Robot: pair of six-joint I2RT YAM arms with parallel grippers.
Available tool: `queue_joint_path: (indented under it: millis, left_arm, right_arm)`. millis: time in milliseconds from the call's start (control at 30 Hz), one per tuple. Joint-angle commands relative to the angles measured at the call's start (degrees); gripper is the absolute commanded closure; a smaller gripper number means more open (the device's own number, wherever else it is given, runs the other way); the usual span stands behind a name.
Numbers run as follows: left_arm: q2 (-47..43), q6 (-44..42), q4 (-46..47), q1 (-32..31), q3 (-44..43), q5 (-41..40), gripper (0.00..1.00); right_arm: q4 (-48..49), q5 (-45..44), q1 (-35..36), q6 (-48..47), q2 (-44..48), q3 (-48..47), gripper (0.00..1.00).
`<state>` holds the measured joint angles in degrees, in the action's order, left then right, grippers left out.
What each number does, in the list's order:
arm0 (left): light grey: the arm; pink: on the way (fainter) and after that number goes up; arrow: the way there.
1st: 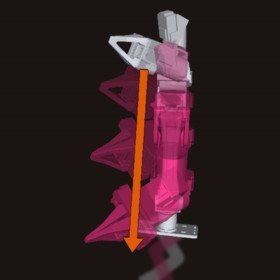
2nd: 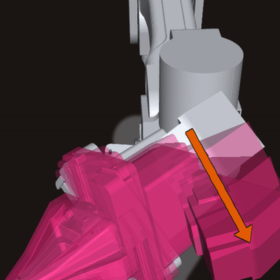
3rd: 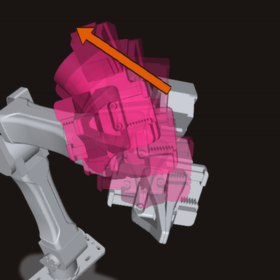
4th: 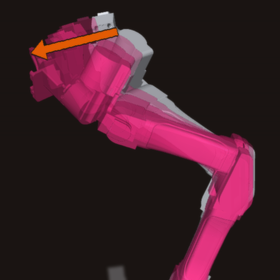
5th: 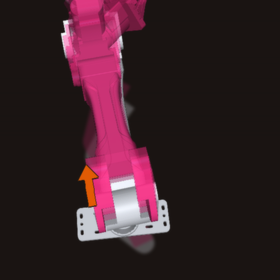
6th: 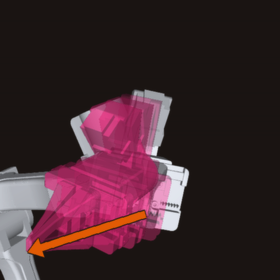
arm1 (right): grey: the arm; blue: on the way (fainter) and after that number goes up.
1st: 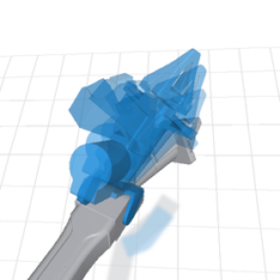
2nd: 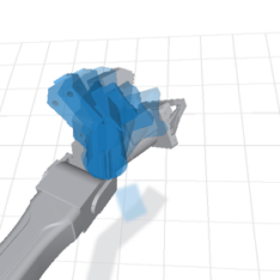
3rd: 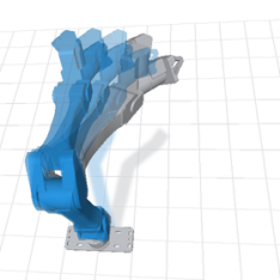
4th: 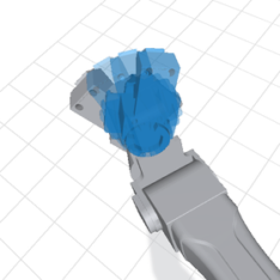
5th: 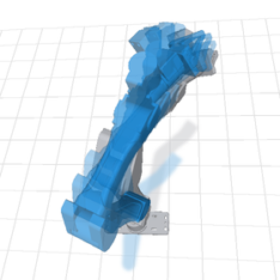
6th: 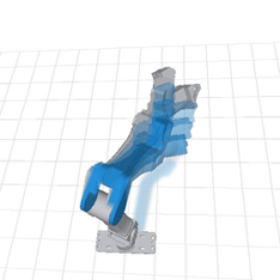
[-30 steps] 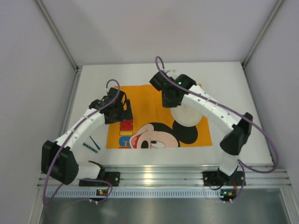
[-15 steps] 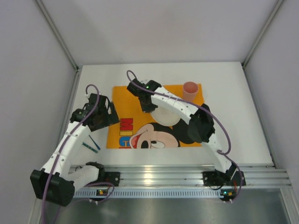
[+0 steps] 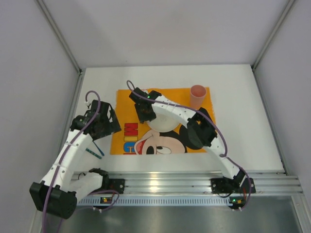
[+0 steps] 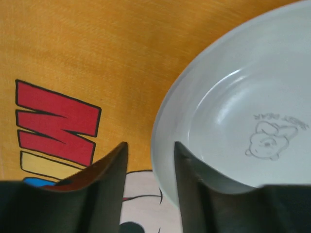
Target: Set the dinner table for one person
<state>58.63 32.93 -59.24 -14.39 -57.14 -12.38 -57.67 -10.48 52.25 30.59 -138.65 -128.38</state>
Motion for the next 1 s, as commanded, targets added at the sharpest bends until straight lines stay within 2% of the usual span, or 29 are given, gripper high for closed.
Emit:
queue_joint_path:
  millis: [0,67,200,400,633,767,967]
  left_arm:
    - [-0.54,2.31,-2.46,0.59,0.45,-5.97,0.02]
    - [0.51,2.84,-2.37,1.99,0.89,-6.16,0.02]
    - [2.44,4.07,-0.97,5.33,1.24,-7.48,0.02]
    - [7.97,4.69,3.43,12.89,2.3,-4.67,0.02]
    - [14.57,3.9,9.93,18.61,4.67,-5.81,0.02]
    - [16.86,5.04,15.11,21.86,9.23,-4.15,0.03]
    - [18.45,6.62,21.62,23.27,12.4,-3.09,0.04]
  right_arm:
    - [10.46,8.63,0.49,-1.41,2.76,4.53,0.53]
    - [11.52,9.16,0.49,-2.55,5.4,6.38,0.4]
    - [9.42,7.32,0.48,-4.04,10.14,6.03,0.32]
    - [7.22,4.86,0.4,-5.45,22.18,10.68,0.21]
    - [3.09,2.31,-0.13,-6.68,33.78,18.58,0.19]
    - [-1.38,1.78,-1.36,-8.35,35.55,20.97,0.2]
    - [-5.25,0.37,-1.71,-10.11,36.17,22.2,0.21]
